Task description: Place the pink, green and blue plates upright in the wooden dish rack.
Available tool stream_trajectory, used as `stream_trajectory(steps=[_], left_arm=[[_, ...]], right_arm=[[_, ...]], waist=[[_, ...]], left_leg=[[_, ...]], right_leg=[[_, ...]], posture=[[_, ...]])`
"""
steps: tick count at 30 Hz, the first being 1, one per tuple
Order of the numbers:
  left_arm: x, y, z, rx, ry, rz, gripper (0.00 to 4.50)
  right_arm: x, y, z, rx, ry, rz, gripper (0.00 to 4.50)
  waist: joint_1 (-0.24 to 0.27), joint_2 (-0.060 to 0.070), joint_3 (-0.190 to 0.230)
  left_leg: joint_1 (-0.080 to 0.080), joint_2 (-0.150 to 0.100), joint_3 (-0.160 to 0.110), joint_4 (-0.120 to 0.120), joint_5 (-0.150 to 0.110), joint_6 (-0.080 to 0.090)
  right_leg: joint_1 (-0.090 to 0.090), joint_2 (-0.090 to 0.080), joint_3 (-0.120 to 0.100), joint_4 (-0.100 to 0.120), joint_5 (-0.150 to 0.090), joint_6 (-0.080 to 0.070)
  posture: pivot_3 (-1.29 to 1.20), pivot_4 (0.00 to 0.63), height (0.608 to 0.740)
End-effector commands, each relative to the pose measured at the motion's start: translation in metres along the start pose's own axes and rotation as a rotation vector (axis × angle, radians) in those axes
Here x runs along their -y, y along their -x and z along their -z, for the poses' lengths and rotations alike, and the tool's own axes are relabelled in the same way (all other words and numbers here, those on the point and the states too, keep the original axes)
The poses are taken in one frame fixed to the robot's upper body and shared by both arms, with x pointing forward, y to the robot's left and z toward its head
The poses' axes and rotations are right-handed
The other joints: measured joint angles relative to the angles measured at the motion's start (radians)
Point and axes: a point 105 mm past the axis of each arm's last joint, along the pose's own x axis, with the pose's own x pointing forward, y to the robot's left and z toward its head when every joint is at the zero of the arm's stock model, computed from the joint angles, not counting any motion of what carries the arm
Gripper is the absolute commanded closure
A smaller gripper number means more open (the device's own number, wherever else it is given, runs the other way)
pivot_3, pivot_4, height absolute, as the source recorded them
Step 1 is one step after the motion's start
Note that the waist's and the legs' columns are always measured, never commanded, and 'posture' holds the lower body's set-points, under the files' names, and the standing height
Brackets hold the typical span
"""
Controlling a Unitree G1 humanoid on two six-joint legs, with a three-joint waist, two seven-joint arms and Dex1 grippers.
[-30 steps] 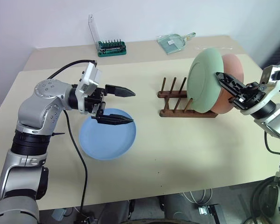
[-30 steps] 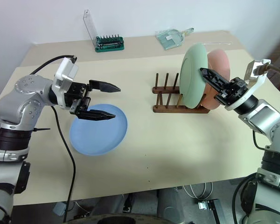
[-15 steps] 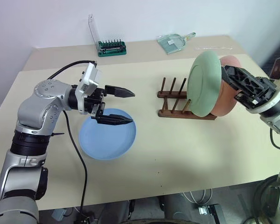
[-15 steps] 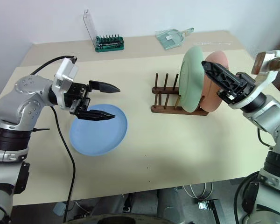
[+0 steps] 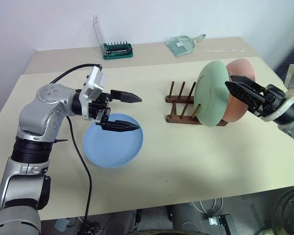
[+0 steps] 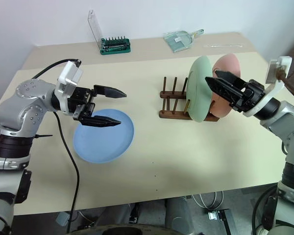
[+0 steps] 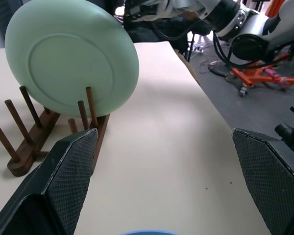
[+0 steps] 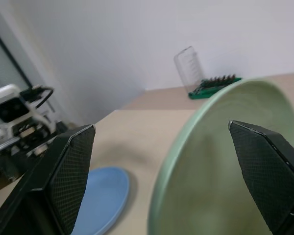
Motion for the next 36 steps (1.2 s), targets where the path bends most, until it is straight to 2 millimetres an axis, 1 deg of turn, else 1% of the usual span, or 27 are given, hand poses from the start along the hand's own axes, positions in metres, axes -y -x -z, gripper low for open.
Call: stream_trajectory(steps=[1,5,8,10,12,14,15,17,20,22,23,24,26,28,30,32,34,36], left_arm=[[0.001,0.003,-0.01,0.012,-0.045,-0.003,0.0],[0.001,0.003,-0.01,0.011,-0.048,-0.007,0.0],[0.0,0.002,-0.01,0.01,-0.049,-0.009,0.0],[0.0,0.003,-0.008,0.002,-0.045,-0.011,0.0],[-0.001,0.005,-0.007,-0.005,-0.039,-0.011,0.0],[-0.002,0.008,-0.007,-0.012,-0.046,-0.024,0.0],[-0.005,0.011,-0.007,-0.016,-0.049,-0.042,0.0],[-0.015,0.019,-0.005,-0.038,-0.048,-0.11,0.0],[-0.024,0.028,-0.001,-0.068,-0.035,-0.169,0.0],[-0.037,0.05,0.013,-0.182,0.031,-0.304,0.0],[-0.04,0.059,0.017,-0.223,0.043,-0.348,0.0],[-0.039,0.07,0.022,-0.266,0.084,-0.387,0.0],[-0.035,0.091,0.025,-0.336,0.097,-0.437,0.0],[-0.029,0.114,0.031,-0.417,0.197,-0.485,0.0],[-0.022,0.134,0.036,-0.488,0.234,-0.529,0.0],[-0.018,0.148,0.042,-0.508,0.334,-0.598,0.0],[-0.016,0.162,0.056,-0.585,0.404,-0.687,0.0],[-0.014,0.17,0.07,-0.617,0.453,-0.752,0.0]], right_arm=[[-0.003,0.002,-0.026,0.09,0.066,-0.007,0.06],[-0.005,0.003,-0.045,0.184,0.121,-0.011,0.06],[-0.01,0.003,-0.054,0.234,0.158,-0.023,0.06],[-0.023,0.005,-0.059,0.248,0.17,-0.088,0.06],[-0.045,0.006,-0.051,0.179,0.161,-0.205,0.06],[-0.069,0.011,-0.036,0.063,0.139,-0.33,0.06],[-0.078,0.012,-0.03,0.02,0.132,-0.371,0.06],[-0.088,0.012,-0.022,-0.032,0.16,-0.413,0.06],[-0.093,0.012,-0.015,-0.069,0.203,-0.431,0.06],[-0.095,0.013,0.016,-0.25,0.254,-0.448,0.06],[-0.095,0.015,0.028,-0.311,0.284,-0.46,0.06],[-0.095,0.016,0.034,-0.342,0.283,-0.465,0.06],[-0.092,0.016,0.039,-0.347,0.307,-0.469,0.06],[-0.092,0.015,0.04,-0.33,0.289,-0.481,0.06],[-0.091,0.016,0.045,-0.357,0.305,-0.493,0.06],[-0.089,0.017,0.052,-0.397,0.327,-0.499,0.06],[-0.085,0.019,0.057,-0.428,0.338,-0.504,0.06],[-0.084,0.018,0.059,-0.434,0.336,-0.51,0.06]], waist=[[0.0,0.0,0.0],[0.0,0.0,0.0],[0.0,0.0,0.0],[0.0,0.0,0.0],[0.001,0.0,0.0],[0.002,0.0,0.0],[0.001,0.0,0.0],[0.001,0.0,0.0],[-0.002,0.0,0.0],[0.0,0.0,0.0],[0.0,0.0,0.0],[-0.001,0.0,0.0],[-0.007,0.0,0.0],[-0.007,0.0,0.001],[-0.006,0.0,0.001],[-0.004,0.0,0.001],[0.001,0.0,0.001],[0.002,0.0,0.001]], left_leg=[[0.0,0.0,0.0,0.0,0.0,0.0],[0.0,0.0,0.0,0.0,0.0,0.0],[0.0,0.0,0.0,0.0,0.0,0.0],[0.0,0.0,0.0,0.0,0.0,0.0],[0.0,0.0,0.0,0.0,0.0,0.0],[-0.001,0.0,-0.001,-0.001,0.0,0.0],[-0.001,0.0,-0.001,-0.001,0.0,0.0],[-0.001,0.0,-0.001,0.0,0.0,0.0],[0.002,0.0,0.0,0.0,0.0,0.0],[0.002,0.0,0.0,0.0,0.0,0.0],[0.002,0.0,0.0,0.0,0.0,0.0],[0.002,0.001,0.0,0.0,0.0,0.0],[0.002,0.001,0.001,0.0,0.0,0.0],[0.002,0.0,0.003,0.0,-0.001,0.001],[0.001,0.0,0.002,0.0,-0.001,0.001],[0.002,0.0,0.002,-0.001,-0.001,0.001],[0.002,0.0,0.002,0.0,-0.001,0.001],[0.002,0.0,0.002,0.0,-0.001,0.001]], right_leg=[[0.0,0.0,0.0,0.0,0.0,0.0],[0.0,0.0,0.0,0.0,0.0,0.0],[0.0,0.0,0.0,0.0,0.0,0.0],[0.0,0.0,0.0,0.0,0.0,0.0],[0.0,0.0,0.0,0.0,0.0,0.0],[0.0,0.0,0.0,0.0,0.0,0.0],[0.0,0.0,-0.001,0.0,0.0,0.0],[0.0,0.0,-0.001,-0.001,0.0,0.0],[0.002,0.0,0.0,0.0,0.0,0.0],[0.002,0.0,0.0,0.001,0.0,0.0],[0.002,0.0,0.0,0.001,0.0,0.0],[0.001,0.001,-0.001,0.001,0.0,0.0],[0.001,0.001,0.0,0.0,0.0,0.0],[0.0,-0.001,0.0,0.0,0.0,0.0],[0.0,0.0,-0.001,0.0,0.0,0.0],[0.0,0.0,-0.001,0.0,0.0,0.0],[0.001,0.0,-0.001,0.001,0.0,0.0],[0.002,0.0,-0.001,0.001,0.0,0.0]], posture=[[0.0,0.15,0.74],[0.0,0.15,0.74],[0.0,0.15,0.74],[0.0,0.15,0.74],[0.0,0.15,0.74],[0.0,0.15,0.74],[0.0,0.15,0.74],[0.0,0.15,0.74],[0.0,0.15,0.74],[0.0,0.15,0.74],[0.0,0.15,0.74],[0.0,0.15,0.74],[0.0,0.15,0.74],[0.0,0.15,0.74],[0.0,0.15,0.74],[0.0,0.15,0.74],[0.0,0.15,0.74],[0.0,0.15,0.74]])
